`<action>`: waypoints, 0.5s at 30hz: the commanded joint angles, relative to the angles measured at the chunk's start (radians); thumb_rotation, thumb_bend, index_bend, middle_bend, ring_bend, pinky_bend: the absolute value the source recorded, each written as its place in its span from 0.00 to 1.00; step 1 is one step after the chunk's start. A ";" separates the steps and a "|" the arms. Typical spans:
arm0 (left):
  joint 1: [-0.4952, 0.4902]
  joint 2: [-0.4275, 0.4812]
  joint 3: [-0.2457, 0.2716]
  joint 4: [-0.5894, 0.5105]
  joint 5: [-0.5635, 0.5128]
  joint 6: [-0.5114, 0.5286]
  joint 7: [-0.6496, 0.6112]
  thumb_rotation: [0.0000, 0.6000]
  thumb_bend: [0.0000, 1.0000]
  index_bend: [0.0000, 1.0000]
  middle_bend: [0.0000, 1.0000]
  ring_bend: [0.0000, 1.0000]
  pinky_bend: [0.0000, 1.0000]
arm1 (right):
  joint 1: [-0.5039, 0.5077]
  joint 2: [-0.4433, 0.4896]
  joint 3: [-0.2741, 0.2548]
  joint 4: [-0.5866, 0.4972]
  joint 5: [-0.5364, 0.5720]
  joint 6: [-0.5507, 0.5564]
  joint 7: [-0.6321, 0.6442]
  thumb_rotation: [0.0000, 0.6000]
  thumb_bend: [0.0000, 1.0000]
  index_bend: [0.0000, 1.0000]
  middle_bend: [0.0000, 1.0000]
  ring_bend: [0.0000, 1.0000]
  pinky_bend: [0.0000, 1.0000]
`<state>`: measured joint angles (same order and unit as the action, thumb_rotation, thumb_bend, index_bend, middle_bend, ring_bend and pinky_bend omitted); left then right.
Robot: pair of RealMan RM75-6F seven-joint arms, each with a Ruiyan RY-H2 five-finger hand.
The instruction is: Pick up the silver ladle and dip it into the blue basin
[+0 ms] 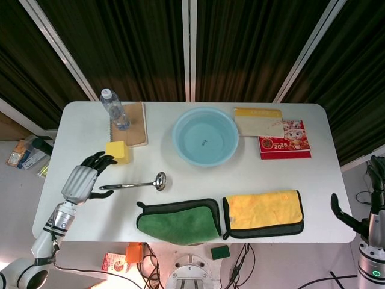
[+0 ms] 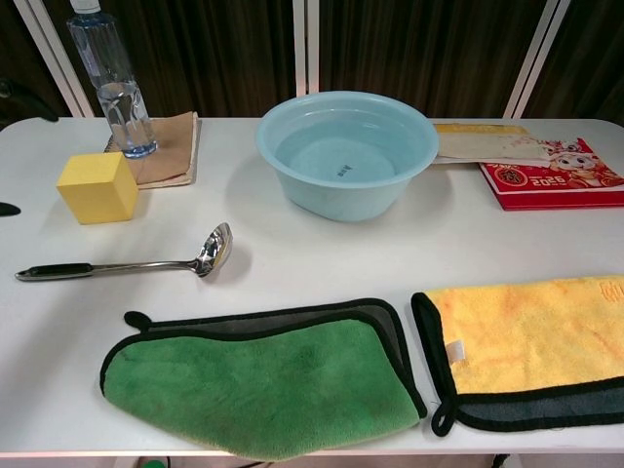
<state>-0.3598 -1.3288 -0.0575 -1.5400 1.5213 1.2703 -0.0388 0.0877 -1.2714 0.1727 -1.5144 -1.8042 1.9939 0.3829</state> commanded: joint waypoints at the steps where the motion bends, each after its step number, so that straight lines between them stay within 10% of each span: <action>1: 0.002 -0.044 0.019 0.056 -0.042 -0.051 0.009 1.00 0.10 0.29 0.23 0.12 0.21 | -0.004 0.002 -0.003 0.007 0.011 -0.004 0.004 1.00 0.38 0.00 0.00 0.00 0.00; 15: -0.056 -0.223 0.017 0.280 -0.117 -0.205 0.006 1.00 0.15 0.32 0.25 0.12 0.21 | -0.014 -0.011 -0.016 0.056 0.047 -0.022 0.025 1.00 0.38 0.00 0.00 0.00 0.00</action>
<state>-0.4039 -1.5340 -0.0367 -1.2783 1.4165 1.0840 -0.0303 0.0734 -1.2815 0.1566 -1.4593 -1.7576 1.9722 0.4076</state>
